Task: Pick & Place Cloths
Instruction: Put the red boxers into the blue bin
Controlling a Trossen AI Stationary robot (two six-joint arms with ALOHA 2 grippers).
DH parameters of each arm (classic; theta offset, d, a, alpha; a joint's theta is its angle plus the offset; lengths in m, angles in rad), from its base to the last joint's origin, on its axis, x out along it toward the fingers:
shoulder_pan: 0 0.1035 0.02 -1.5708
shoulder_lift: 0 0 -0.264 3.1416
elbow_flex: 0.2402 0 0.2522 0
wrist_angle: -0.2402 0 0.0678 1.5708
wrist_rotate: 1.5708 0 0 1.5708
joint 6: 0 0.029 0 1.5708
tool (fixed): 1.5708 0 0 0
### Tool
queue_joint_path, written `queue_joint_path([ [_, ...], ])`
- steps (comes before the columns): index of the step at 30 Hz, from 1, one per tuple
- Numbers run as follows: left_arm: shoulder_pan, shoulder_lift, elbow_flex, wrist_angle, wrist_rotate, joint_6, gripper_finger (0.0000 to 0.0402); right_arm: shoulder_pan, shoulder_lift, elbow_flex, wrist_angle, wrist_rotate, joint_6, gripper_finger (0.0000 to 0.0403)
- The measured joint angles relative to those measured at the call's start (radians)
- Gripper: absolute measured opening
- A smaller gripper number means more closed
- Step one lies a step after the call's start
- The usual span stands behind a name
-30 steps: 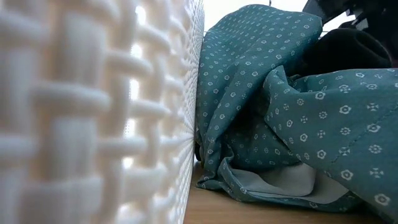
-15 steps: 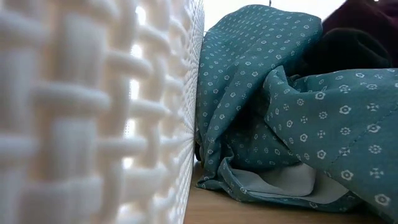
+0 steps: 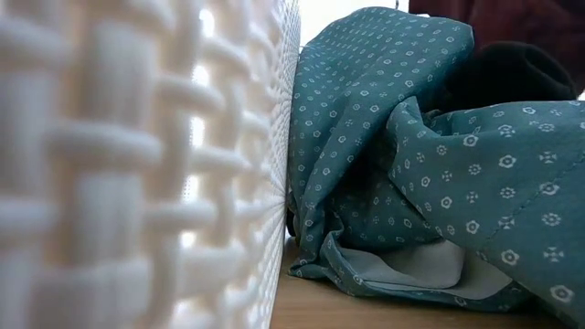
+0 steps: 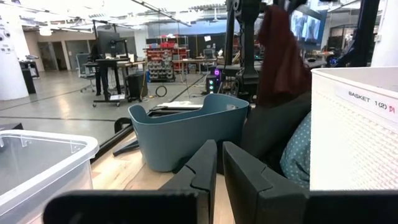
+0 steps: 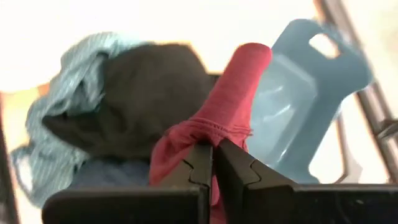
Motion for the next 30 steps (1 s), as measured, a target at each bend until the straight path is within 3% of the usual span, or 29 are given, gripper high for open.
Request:
queue_joint_path([
  [11,0.000,0.000,0.000,0.000,0.000,0.000,0.0035,-0.026,-0.100,0.099,0.000,0.294,-0.086,0.0008],
  [24,0.000,0.000,0.000,0.000,0.000,0.000,0.0035,-0.130,-0.110,0.168,0.016,0.440,-0.159,0.0008],
  [30,0.000,0.000,0.000,0.000,0.000,0.000,0.0035,-0.159,-0.104,0.228,0.127,0.519,-0.319,0.0008],
])
